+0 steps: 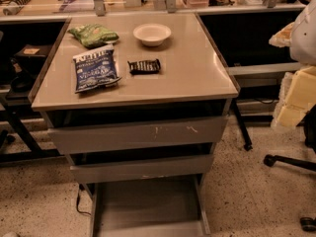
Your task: Place blue chip bag into bottom drawer
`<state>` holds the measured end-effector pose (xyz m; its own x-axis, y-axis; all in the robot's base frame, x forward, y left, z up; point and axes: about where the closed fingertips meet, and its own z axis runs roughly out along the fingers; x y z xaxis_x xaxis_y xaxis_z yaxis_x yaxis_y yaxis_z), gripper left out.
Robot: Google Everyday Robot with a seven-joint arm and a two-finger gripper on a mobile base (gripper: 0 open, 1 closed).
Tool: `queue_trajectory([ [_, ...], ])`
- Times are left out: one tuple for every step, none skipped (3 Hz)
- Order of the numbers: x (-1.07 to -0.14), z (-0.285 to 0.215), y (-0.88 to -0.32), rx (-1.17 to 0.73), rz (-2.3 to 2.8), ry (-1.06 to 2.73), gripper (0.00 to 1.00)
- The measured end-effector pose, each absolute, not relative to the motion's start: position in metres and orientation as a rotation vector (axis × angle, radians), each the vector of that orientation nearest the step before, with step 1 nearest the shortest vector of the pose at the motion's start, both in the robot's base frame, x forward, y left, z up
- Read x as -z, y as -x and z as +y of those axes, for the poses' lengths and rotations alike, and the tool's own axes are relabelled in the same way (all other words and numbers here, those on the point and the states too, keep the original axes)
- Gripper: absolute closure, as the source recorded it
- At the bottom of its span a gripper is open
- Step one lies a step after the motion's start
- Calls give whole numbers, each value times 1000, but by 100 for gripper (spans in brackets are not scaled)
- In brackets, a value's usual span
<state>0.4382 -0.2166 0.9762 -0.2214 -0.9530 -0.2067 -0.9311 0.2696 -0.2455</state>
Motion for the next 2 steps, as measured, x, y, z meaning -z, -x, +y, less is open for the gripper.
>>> queue_trajectory([
  [-976, -216, -438, 99, 2231, 1725, 0],
  [-977, -179, -457, 68, 2162, 1800, 0],
])
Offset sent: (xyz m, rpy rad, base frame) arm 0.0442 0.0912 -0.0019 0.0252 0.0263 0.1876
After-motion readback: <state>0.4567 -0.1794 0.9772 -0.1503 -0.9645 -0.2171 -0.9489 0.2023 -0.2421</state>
